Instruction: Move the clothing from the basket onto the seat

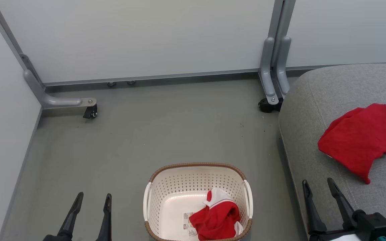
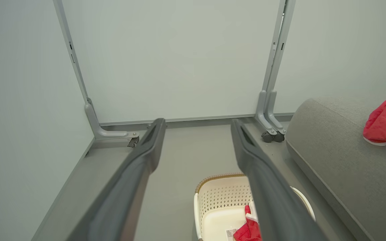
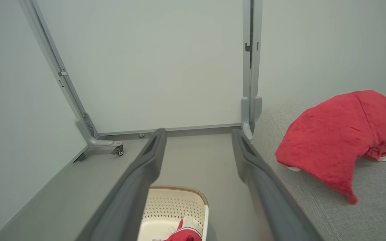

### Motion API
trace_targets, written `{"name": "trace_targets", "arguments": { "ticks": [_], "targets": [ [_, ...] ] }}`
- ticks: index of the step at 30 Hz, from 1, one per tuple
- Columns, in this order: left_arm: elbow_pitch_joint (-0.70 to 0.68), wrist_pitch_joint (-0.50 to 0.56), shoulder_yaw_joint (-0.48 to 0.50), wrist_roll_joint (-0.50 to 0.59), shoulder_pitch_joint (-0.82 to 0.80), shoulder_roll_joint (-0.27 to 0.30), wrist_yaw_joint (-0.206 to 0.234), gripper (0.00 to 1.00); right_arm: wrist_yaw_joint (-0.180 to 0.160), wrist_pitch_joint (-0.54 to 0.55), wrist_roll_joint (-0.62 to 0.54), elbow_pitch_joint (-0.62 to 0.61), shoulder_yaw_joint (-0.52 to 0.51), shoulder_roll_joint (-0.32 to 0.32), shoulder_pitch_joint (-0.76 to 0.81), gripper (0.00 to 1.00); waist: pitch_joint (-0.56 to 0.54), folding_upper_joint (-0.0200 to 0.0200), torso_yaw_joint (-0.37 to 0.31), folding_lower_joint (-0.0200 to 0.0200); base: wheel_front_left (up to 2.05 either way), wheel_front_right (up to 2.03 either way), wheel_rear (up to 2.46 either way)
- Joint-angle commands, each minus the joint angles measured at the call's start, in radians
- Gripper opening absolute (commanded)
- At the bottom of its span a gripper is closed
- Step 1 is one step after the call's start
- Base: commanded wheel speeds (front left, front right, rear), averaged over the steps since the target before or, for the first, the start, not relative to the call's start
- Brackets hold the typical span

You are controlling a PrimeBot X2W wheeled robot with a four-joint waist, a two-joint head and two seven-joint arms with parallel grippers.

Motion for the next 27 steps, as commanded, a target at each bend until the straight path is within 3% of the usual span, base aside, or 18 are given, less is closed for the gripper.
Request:
{"name": "trace_targets", "arguments": {
  "ticks": [1,7,11,20,27],
  "targets": [
    [0.005,0.000,-0.007,-0.009,-0.017,0.010,-0.003,1.00,-0.001,-0.001,0.001,-0.005,-0.005,-0.003,-0.013,1.00,0.004,0.0000,0.000,0.0001,0.00,0.00,0.00],
    [0.032,0.000,-0.075,-0.026,-0.061,0.041,-0.003,1.00,-0.001,-0.001,0.001,-0.014,-0.034,-0.003,-0.020,1.00,0.043,0.0000,-0.012,0.0001,0.00,0.00,0.00],
    [0.053,0.000,-0.130,-0.043,-0.136,0.080,-0.003,1.00,-0.001,-0.001,0.024,-0.036,-0.072,-0.003,-0.057,1.00,0.125,0.0000,-0.026,0.0001,0.00,0.00,0.00],
    [0.144,0.000,-0.372,-0.148,-0.439,0.243,-0.003,1.00,-0.001,-0.001,0.040,-0.099,-0.118,-0.003,-0.194,1.00,0.368,0.0000,-0.100,0.0001,0.00,0.00,0.00],
    [0.180,0.000,-0.546,-0.201,-0.648,0.334,-0.003,1.00,-0.001,-0.001,0.065,-0.145,-0.143,-0.002,-0.244,1.00,0.512,0.0000,-0.169,0.0001,0.00,0.00,0.00]
  ]
}}
